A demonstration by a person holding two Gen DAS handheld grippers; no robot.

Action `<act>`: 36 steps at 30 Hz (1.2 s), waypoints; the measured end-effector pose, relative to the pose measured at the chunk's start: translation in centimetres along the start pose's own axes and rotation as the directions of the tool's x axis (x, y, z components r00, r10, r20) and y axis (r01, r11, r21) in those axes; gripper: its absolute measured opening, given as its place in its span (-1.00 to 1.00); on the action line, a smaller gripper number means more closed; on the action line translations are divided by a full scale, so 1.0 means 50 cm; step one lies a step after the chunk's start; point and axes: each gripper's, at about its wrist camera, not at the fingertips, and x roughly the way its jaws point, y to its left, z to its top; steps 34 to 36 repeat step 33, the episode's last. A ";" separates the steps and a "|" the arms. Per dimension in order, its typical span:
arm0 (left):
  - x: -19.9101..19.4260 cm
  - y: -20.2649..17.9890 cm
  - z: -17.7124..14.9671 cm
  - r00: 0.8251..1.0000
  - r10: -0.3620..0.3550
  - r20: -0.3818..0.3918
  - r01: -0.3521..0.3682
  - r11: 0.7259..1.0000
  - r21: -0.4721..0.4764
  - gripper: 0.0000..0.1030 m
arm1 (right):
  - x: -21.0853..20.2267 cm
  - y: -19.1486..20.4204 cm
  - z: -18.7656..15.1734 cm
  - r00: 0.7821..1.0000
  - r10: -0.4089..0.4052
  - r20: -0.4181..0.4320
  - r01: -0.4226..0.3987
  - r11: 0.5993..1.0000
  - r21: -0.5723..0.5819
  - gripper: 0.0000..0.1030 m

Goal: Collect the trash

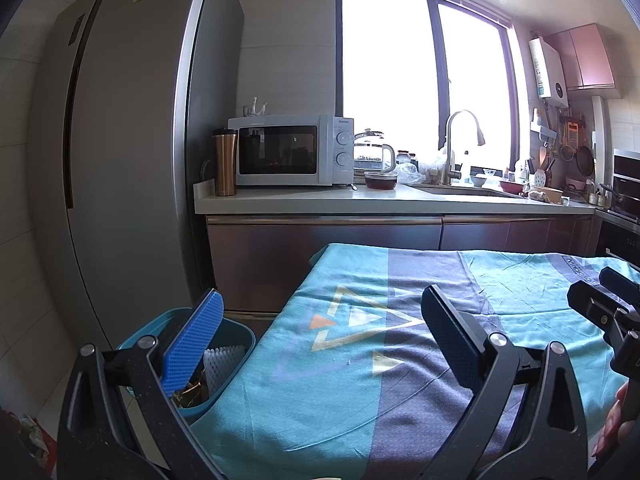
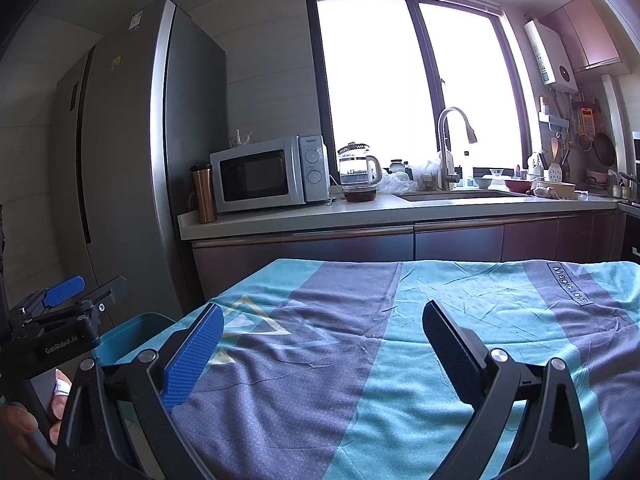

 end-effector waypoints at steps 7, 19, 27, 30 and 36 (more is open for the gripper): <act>0.000 0.001 0.002 1.000 -0.001 -0.001 0.001 1.000 -0.002 0.89 | 0.000 0.000 0.002 1.000 -0.001 0.001 0.001 1.000 0.000 0.87; 0.009 0.000 0.000 1.000 -0.016 -0.005 0.016 1.000 -0.005 0.89 | 0.002 -0.002 0.003 1.000 -0.002 -0.002 0.002 1.000 0.006 0.87; 0.035 -0.022 -0.003 0.998 -0.041 -0.042 0.042 0.999 0.026 0.89 | 0.014 -0.017 -0.003 1.000 -0.011 -0.025 0.011 1.000 0.016 0.87; 0.084 -0.039 -0.004 0.989 -0.062 -0.132 0.066 0.997 0.030 0.89 | 0.022 -0.039 -0.005 0.998 -0.031 -0.046 0.032 0.999 0.026 0.87; 0.157 -0.057 -0.011 0.969 -0.075 -0.235 0.085 0.996 0.032 0.89 | 0.043 -0.078 -0.006 0.993 -0.056 -0.106 0.061 0.997 0.042 0.87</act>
